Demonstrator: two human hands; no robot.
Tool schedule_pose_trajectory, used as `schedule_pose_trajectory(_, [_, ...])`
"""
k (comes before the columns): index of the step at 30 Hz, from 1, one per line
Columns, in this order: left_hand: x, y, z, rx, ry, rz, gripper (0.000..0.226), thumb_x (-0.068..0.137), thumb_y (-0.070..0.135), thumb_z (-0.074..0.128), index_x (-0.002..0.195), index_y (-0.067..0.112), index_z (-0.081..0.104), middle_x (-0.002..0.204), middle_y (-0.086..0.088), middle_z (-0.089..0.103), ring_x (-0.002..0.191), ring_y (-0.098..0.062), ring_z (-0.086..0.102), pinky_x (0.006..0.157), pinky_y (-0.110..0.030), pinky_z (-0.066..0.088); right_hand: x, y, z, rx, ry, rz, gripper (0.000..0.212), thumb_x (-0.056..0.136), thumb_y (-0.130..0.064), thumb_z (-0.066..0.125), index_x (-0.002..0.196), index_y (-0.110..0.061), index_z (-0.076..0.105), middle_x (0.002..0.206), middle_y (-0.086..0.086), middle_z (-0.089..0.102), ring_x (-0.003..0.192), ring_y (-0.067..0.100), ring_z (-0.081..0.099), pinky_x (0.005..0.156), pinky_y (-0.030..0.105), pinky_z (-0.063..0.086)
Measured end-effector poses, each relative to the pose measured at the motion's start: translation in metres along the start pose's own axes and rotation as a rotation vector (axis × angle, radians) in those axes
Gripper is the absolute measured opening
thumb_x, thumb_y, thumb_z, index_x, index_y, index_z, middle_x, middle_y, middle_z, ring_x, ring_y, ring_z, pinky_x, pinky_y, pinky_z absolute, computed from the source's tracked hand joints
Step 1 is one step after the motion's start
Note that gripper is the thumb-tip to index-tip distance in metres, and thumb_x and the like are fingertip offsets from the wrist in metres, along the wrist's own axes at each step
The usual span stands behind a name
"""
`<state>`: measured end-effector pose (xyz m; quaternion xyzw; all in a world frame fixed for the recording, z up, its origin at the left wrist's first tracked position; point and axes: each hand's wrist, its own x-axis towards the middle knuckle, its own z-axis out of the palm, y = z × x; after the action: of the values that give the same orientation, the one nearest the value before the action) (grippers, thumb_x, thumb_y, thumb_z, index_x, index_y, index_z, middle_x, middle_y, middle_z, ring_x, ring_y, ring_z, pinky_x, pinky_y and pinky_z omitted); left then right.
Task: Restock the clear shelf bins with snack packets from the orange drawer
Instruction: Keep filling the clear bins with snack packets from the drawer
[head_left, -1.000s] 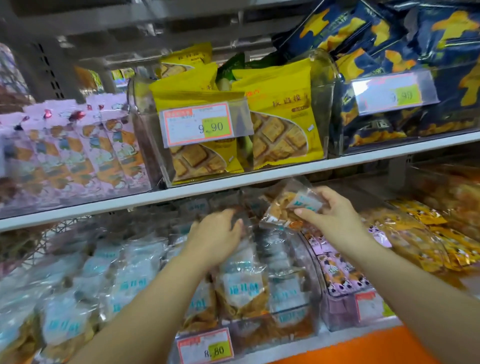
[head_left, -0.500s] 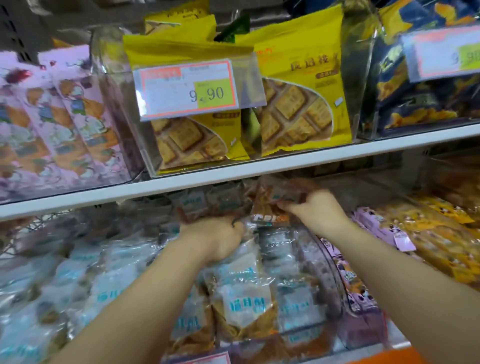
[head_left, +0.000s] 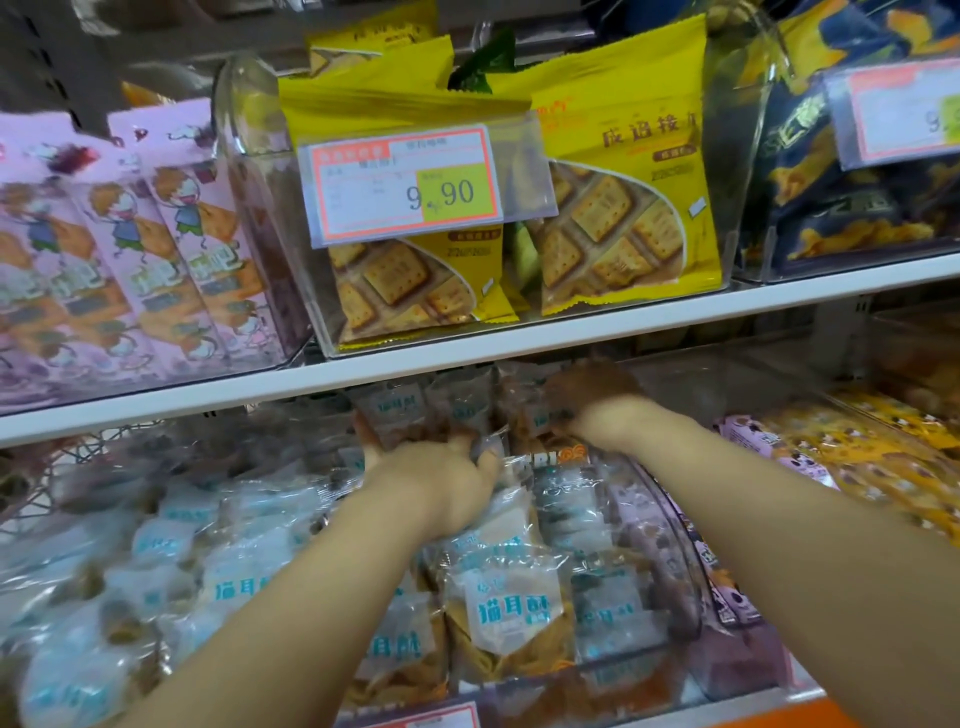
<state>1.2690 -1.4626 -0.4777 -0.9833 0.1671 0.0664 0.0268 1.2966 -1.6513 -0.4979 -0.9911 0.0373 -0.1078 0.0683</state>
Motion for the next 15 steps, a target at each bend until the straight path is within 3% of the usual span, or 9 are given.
schedule_pose_trajectory(3, [0.003, -0.001, 0.002, 0.029, 0.019, 0.002, 0.054, 0.099, 0.053, 0.009, 0.148, 0.035, 0.024, 0.153, -0.004, 0.034, 0.14, -0.029, 0.029, 0.114, -0.06, -0.002, 0.0, 0.002, -0.001, 0.125, 0.064, 0.03, 0.057, 0.084, -0.029, 0.068, 0.135, -0.024, 0.045, 0.134, 0.01, 0.049, 0.122, 0.033, 0.045, 0.099, 0.034, 0.041])
schedule_pose_trajectory(6, [0.004, -0.001, 0.003, 0.018, 0.023, 0.0, 0.053, 0.099, 0.052, 0.009, 0.148, 0.035, 0.024, 0.153, -0.004, 0.035, 0.14, -0.03, 0.028, 0.113, -0.06, -0.006, 0.0, -0.001, -0.002, 0.188, 0.079, -0.057, 0.049, 0.088, -0.013, 0.061, 0.133, -0.028, 0.049, 0.137, 0.005, 0.049, 0.124, 0.028, 0.045, 0.099, 0.03, 0.039])
schedule_pose_trajectory(9, [0.005, -0.001, 0.005, 0.008, 0.028, 0.01, 0.053, 0.1, 0.051, 0.009, 0.148, 0.034, 0.022, 0.154, -0.003, 0.033, 0.141, -0.028, 0.026, 0.112, -0.058, -0.01, -0.001, -0.004, -0.004, 0.173, 0.014, -0.113, 0.048, 0.089, -0.002, 0.055, 0.129, -0.029, 0.052, 0.136, 0.004, 0.05, 0.122, 0.025, 0.047, 0.091, 0.027, 0.04])
schedule_pose_trajectory(15, [0.007, -0.002, 0.007, 0.011, 0.037, 0.011, 0.053, 0.099, 0.053, 0.009, 0.148, 0.036, 0.023, 0.154, -0.002, 0.032, 0.141, -0.029, 0.026, 0.112, -0.058, -0.007, 0.005, 0.0, -0.009, 0.164, -0.178, -0.1, 0.048, 0.086, 0.001, 0.056, 0.127, -0.025, 0.054, 0.135, 0.004, 0.05, 0.116, 0.023, 0.052, 0.091, 0.029, 0.047])
